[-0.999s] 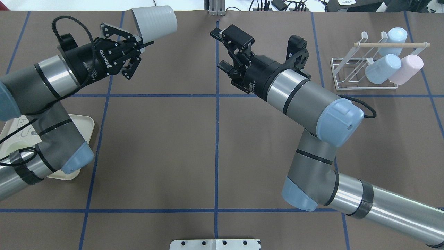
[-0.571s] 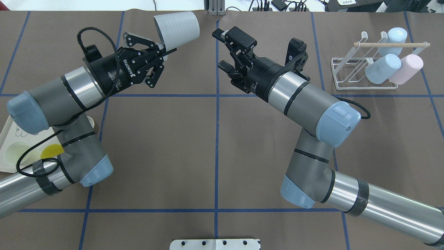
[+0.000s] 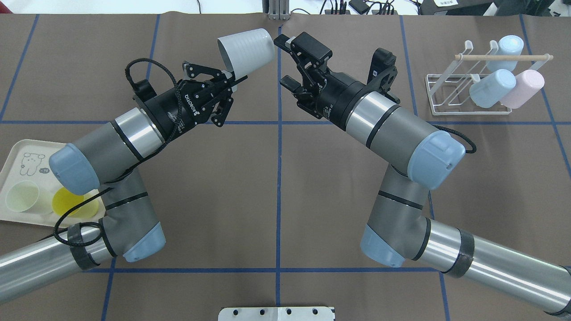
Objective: Transfer IKEA cup to right arm and place on rack
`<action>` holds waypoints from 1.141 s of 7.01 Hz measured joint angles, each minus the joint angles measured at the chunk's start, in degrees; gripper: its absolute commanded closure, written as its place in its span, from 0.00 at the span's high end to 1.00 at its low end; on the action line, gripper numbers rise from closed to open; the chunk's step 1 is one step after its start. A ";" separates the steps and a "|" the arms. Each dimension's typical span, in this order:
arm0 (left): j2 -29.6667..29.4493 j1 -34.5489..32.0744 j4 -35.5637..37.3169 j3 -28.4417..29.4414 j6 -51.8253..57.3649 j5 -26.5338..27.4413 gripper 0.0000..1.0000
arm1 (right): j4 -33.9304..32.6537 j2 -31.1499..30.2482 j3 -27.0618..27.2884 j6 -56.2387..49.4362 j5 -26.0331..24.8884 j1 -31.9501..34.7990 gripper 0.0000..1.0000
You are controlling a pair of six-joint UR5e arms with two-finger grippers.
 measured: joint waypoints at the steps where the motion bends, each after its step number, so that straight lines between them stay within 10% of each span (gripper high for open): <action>1: -0.42 0.24 0.02 0.03 -0.06 0.19 0.00 | 0.03 -0.03 -0.06 -0.02 -0.05 0.00 1.00; 8: -2.52 3.00 0.82 0.26 0.28 1.02 0.00 | 0.11 -0.08 -0.11 -0.17 0.00 0.07 1.00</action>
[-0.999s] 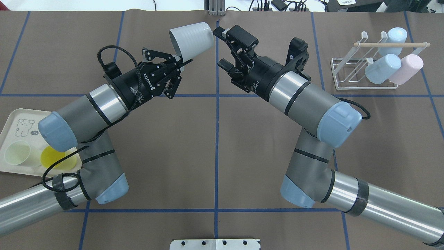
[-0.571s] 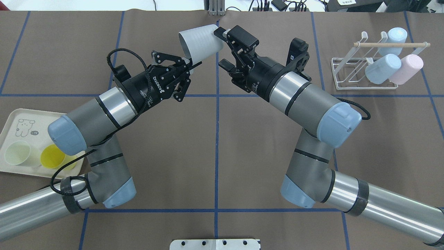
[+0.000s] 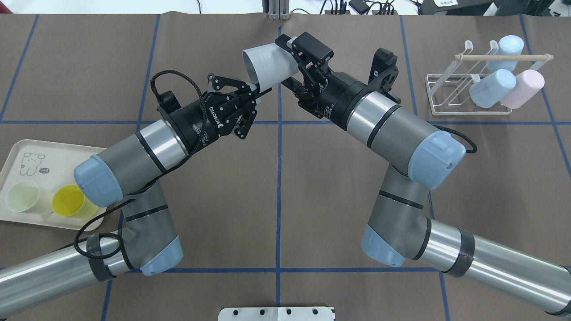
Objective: Transfer IKEA cup to right arm and place on rack
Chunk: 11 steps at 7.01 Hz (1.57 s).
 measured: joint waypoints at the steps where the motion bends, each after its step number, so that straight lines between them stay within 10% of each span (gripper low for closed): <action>1: -0.16 0.37 0.00 -0.04 0.03 0.49 0.00 | 0.01 0.04 0.07 0.00 -0.01 -0.03 1.00; 5: -0.40 0.82 0.00 -0.27 0.18 0.84 0.00 | 0.01 0.07 0.24 -0.09 -0.08 0.01 0.94; 7: -0.47 0.87 -0.02 -0.32 0.18 0.84 0.07 | 0.01 0.07 0.24 -0.03 -0.08 0.02 0.00; 8: -0.47 0.87 -0.24 -0.41 0.19 0.84 0.85 | -0.02 0.06 0.18 -0.02 -0.06 -0.01 0.00; 11: -0.28 0.80 -0.63 -0.58 0.72 0.78 1.00 | -0.07 0.08 0.14 0.17 0.00 0.33 0.00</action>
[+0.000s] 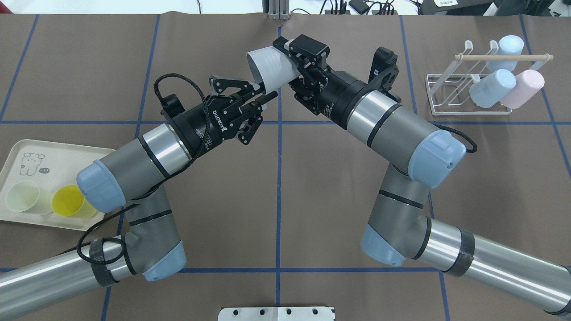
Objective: Transfer IKEA cup to right arm and place on rack
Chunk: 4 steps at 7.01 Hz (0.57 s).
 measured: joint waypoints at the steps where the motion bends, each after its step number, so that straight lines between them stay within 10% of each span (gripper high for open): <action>1: 0.15 -0.08 -0.01 -0.02 0.52 0.07 1.00 | 0.00 -0.03 0.05 0.05 0.01 0.51 0.00; 4: 0.77 -1.13 1.02 -1.83 6.38 -1.61 1.00 | -2.20 -0.63 -0.14 -2.56 0.24 4.59 0.00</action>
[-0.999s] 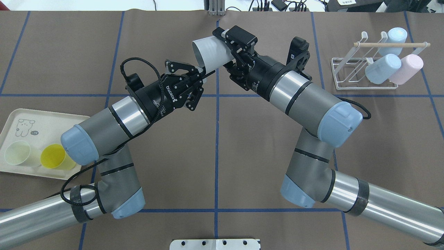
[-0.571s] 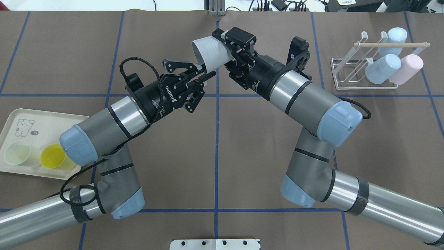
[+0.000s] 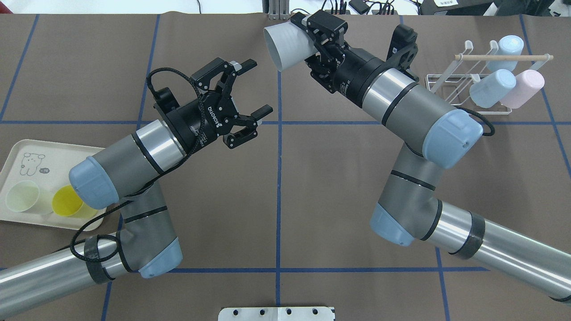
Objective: Transfer IKEA cup to right arm and place on rack
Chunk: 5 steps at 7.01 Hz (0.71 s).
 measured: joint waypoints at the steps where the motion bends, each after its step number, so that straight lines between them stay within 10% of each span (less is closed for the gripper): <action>1: 0.41 -0.93 2.57 -1.05 4.73 -1.92 1.00 | -4.28 -0.30 0.09 -3.98 -0.15 1.40 0.00; 5: 1.56 -6.36 22.91 -9.20 18.80 -9.82 1.00 | -27.87 -4.08 0.91 -27.69 -0.21 11.66 0.00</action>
